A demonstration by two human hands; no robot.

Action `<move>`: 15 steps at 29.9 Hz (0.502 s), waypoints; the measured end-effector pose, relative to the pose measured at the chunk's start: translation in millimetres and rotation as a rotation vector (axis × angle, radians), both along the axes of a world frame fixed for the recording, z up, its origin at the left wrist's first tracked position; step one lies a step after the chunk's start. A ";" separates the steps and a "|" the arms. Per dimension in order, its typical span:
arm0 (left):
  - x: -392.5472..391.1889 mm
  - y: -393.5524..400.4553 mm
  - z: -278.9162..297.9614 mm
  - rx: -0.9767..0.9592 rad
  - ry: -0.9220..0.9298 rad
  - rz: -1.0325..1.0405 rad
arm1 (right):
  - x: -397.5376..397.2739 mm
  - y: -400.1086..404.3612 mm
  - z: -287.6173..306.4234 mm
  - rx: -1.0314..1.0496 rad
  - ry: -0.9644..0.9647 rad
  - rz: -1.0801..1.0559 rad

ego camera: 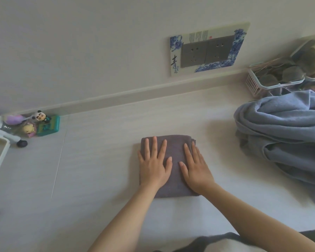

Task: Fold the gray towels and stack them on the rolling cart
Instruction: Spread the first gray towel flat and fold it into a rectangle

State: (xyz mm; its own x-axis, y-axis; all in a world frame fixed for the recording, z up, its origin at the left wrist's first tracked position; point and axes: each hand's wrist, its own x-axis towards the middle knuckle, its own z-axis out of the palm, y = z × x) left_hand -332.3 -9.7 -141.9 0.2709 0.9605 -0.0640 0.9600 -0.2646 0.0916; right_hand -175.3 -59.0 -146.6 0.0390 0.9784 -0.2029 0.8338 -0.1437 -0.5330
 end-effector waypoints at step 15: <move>-79.1 -36.6 24.3 -0.596 -0.957 0.640 | -10.6 -11.7 28.5 -0.360 0.620 -0.527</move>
State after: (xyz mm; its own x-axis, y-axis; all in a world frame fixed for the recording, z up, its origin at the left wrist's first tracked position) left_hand -411.4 -46.3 -117.7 -0.0473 0.8262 -0.5614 0.3884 0.5330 0.7517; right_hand -185.9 -70.7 -118.1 0.2474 0.7368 -0.6292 0.1887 -0.6736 -0.7146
